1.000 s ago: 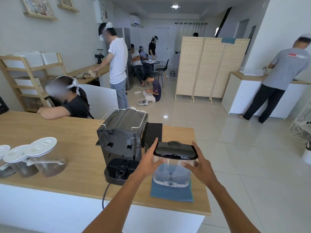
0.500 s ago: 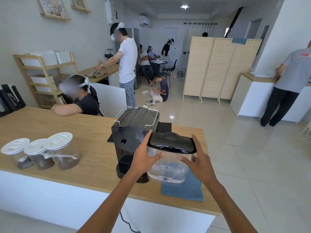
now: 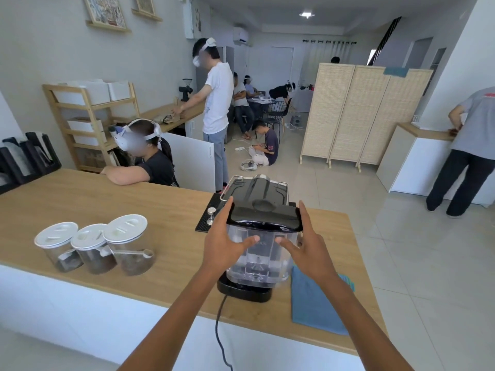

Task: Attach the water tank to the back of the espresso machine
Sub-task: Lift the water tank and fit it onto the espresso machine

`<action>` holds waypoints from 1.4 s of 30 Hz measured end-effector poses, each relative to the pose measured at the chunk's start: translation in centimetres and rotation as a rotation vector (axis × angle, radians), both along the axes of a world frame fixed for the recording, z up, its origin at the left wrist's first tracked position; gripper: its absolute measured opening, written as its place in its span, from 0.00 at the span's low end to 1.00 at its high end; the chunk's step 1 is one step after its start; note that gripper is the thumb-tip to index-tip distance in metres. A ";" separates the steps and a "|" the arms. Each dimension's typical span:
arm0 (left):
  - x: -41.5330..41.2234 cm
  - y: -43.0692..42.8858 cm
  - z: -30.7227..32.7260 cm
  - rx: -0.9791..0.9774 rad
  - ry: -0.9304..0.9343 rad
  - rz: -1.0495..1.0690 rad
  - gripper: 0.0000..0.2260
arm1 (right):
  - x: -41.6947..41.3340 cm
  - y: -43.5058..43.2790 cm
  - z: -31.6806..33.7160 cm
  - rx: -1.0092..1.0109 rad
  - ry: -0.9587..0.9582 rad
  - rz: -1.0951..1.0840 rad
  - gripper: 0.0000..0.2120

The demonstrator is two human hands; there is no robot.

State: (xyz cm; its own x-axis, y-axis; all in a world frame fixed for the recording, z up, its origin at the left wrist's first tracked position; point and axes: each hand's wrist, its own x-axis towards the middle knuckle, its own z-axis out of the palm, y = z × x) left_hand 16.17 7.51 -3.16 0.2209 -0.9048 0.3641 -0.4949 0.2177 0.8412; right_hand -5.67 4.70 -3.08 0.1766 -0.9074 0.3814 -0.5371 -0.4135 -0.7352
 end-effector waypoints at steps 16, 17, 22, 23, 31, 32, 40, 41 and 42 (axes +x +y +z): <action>5.4 -4.1 -0.8 -0.034 0.023 -0.100 0.49 | 6.4 -0.9 -0.6 -0.118 0.131 -0.133 0.43; 5.4 -4.2 -1.0 -0.032 0.015 -0.096 0.49 | 6.5 -0.9 -0.7 -0.116 0.133 -0.130 0.43; 5.6 -4.5 -2.2 -0.014 0.034 -0.084 0.47 | 6.5 -0.9 -1.2 -0.100 0.227 -0.176 0.41; 5.6 -4.4 -2.4 -0.012 0.034 -0.085 0.47 | 6.5 -0.9 -1.5 -0.092 0.240 -0.186 0.41; 5.3 -3.5 -5.0 0.012 -0.031 -0.103 0.45 | 6.5 -0.5 -5.3 -0.024 0.197 -0.221 0.40; 5.3 -3.4 -5.4 0.017 -0.042 -0.106 0.46 | 6.5 -0.3 -5.9 -0.018 0.180 -0.221 0.39; 5.7 -3.4 -5.9 0.014 -0.095 -0.136 0.47 | 6.5 -0.3 -6.7 -0.021 0.126 -0.243 0.39; 5.7 -3.4 -5.9 0.015 -0.103 -0.139 0.48 | 6.4 -0.4 -6.7 -0.019 0.125 -0.243 0.39; 5.7 -3.4 -5.9 0.018 -0.107 -0.140 0.48 | 6.4 -0.4 -6.8 -0.020 0.124 -0.241 0.38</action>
State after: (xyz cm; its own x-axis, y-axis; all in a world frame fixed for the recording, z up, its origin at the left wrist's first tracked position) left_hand 21.91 4.10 -9.09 0.0529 -0.9305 0.3624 -0.5474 0.2765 0.7898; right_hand 0.74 4.35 -9.84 0.0028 -0.9215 0.3884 -0.7070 -0.2765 -0.6509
